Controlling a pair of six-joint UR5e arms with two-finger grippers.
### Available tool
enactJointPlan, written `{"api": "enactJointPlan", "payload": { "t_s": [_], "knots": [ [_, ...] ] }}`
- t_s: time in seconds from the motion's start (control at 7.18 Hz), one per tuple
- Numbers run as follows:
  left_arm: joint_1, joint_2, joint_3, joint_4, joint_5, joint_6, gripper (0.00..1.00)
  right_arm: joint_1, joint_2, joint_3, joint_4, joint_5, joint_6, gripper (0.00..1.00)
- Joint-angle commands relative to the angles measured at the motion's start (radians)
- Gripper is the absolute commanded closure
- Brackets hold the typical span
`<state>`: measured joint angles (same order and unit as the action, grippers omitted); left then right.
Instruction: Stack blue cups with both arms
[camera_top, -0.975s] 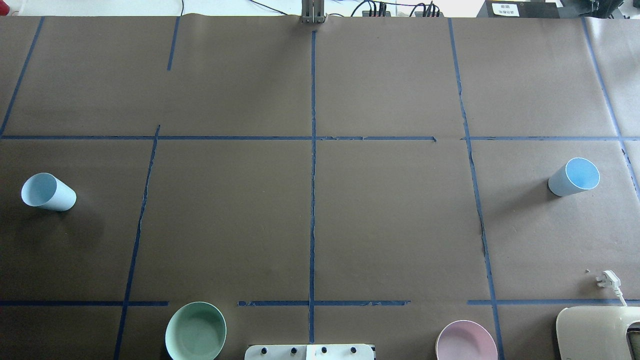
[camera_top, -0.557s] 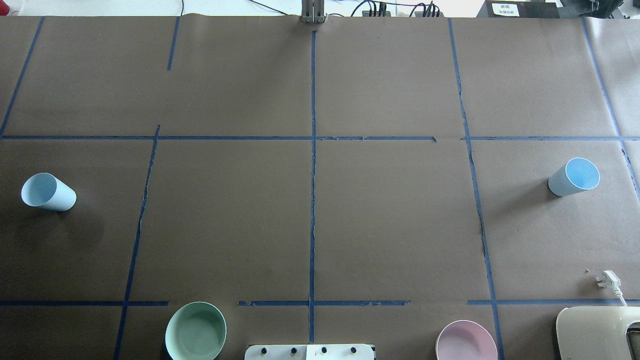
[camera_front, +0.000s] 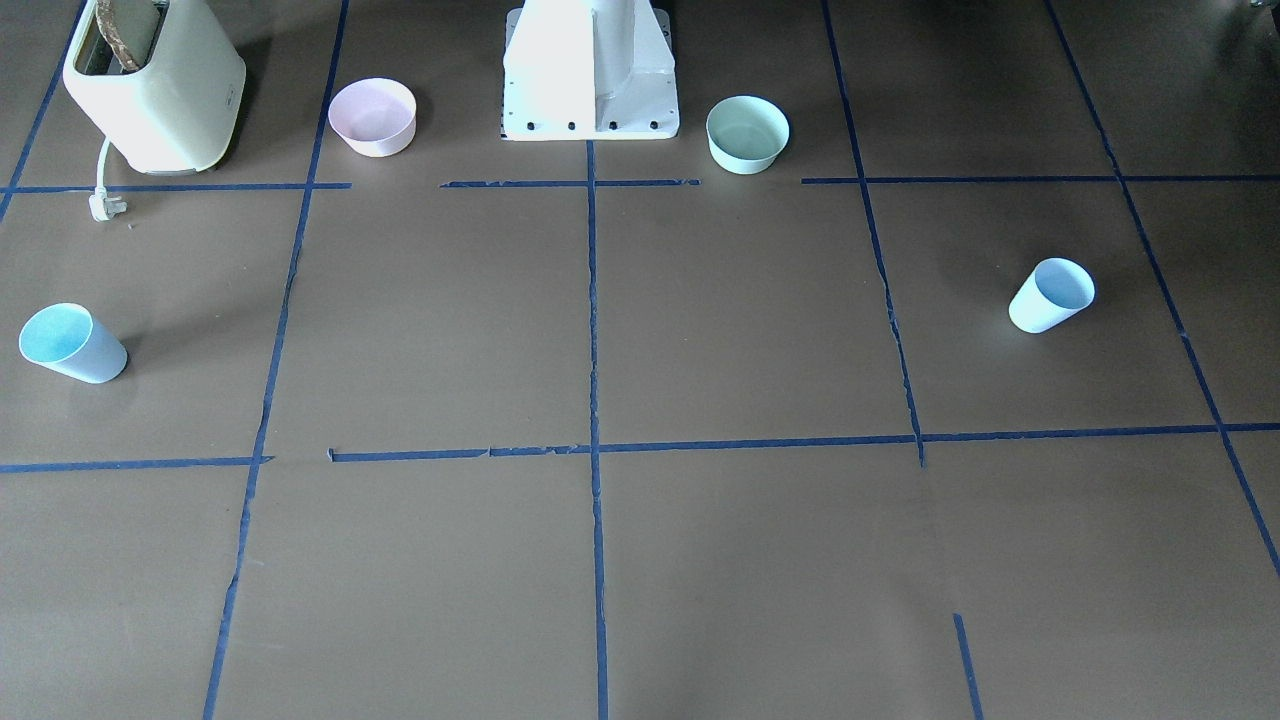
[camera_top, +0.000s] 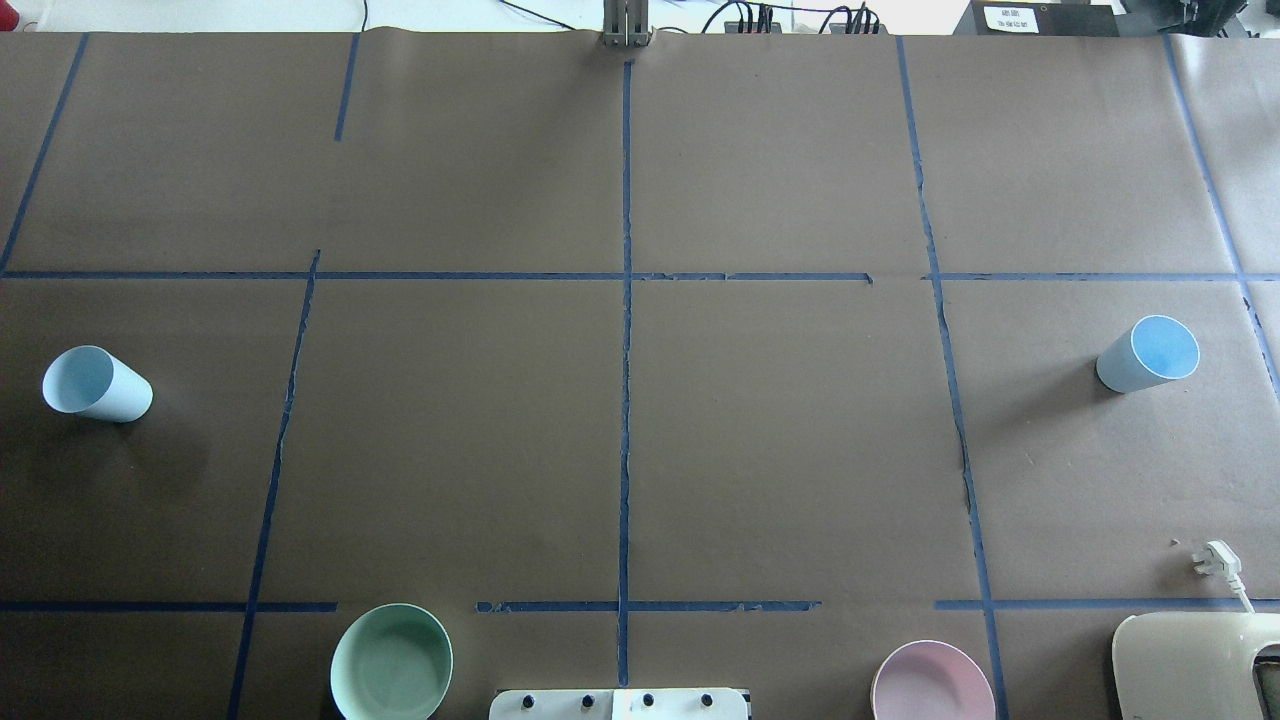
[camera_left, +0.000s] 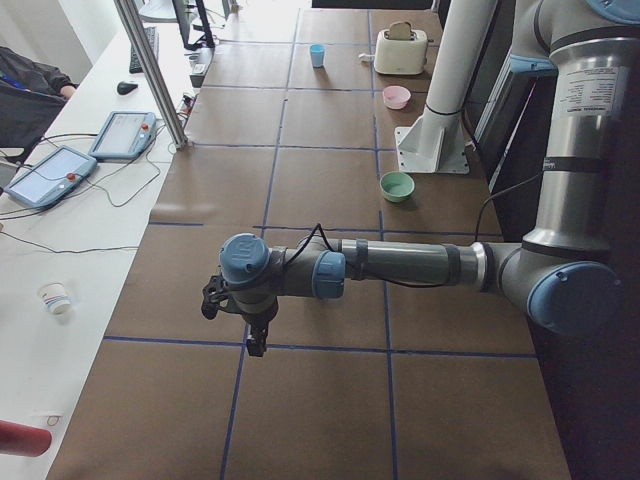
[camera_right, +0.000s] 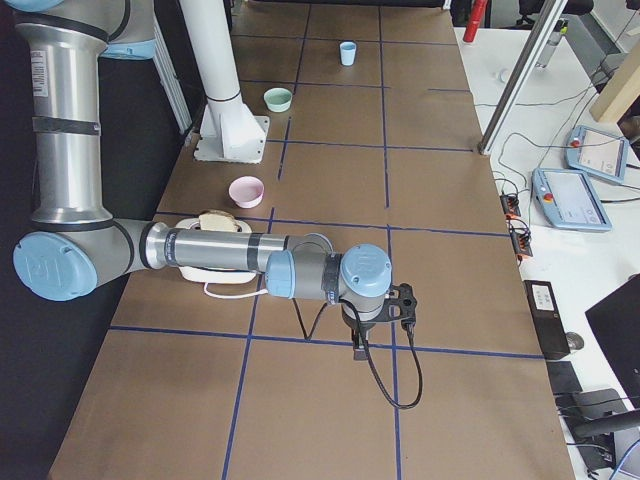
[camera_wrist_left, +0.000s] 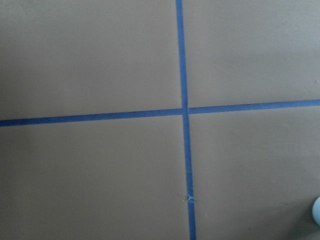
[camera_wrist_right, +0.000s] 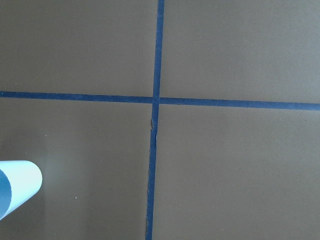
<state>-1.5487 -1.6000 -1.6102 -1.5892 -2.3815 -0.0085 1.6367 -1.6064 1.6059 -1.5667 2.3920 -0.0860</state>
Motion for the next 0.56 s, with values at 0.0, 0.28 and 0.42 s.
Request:
{"api": "enactJointPlan", "payload": {
  "t_s": [0.0,0.28,0.42],
  "knots": [
    [0.106,0.075,-0.1,-0.094,-0.028,-0.205,0.0,0.0,0.0,0.002,0.001,0.0,-0.001,0.0],
    [0.241,0.159,-0.085,-0.439,-0.019,-0.53,0.0,0.0,0.005,0.003,0.001,0.001,-0.001,0.0],
    [0.298,0.16,-0.082,-0.504,-0.015,-0.645,0.0,0.0,0.005,0.003,0.001,0.001,-0.001,0.0]
  ]
}}
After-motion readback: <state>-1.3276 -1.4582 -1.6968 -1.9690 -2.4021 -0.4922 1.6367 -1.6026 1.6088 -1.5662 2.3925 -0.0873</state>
